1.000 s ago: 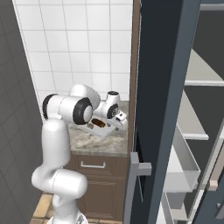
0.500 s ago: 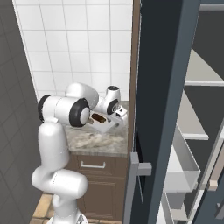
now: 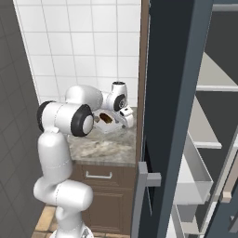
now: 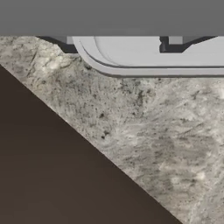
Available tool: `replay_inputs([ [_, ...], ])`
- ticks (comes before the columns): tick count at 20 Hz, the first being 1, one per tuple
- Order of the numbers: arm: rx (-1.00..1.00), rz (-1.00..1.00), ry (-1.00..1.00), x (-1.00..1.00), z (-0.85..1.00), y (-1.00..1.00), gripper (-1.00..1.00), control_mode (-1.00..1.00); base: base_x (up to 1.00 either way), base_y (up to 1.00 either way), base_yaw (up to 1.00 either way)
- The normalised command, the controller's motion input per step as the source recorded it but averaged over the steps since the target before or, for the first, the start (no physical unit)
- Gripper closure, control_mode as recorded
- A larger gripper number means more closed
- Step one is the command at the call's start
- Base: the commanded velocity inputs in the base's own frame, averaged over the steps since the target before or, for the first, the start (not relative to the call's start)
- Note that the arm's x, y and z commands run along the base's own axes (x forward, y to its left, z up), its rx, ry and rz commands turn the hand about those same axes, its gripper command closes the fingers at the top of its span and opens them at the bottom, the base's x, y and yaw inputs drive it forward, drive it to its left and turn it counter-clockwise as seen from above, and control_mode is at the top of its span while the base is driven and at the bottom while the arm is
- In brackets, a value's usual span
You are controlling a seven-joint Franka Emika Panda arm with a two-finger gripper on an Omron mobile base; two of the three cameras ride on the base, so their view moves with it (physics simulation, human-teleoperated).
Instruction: Take the sweet potato and garlic out of the freezer and place them in the tupperware container on the counter. Then put the tupperware containing the vegetables back in the freezer.
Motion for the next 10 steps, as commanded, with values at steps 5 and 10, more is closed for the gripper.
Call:
replay_inputs([
  [5,0.03,-0.39,0.0,-0.33,0.24,0.01,1.0,-1.0,0.0,0.0,0.0],
  [10,0.01,-0.46,0.0,-0.5,0.15,0.0,1.0,-1.0,0.0,0.0,0.0],
])
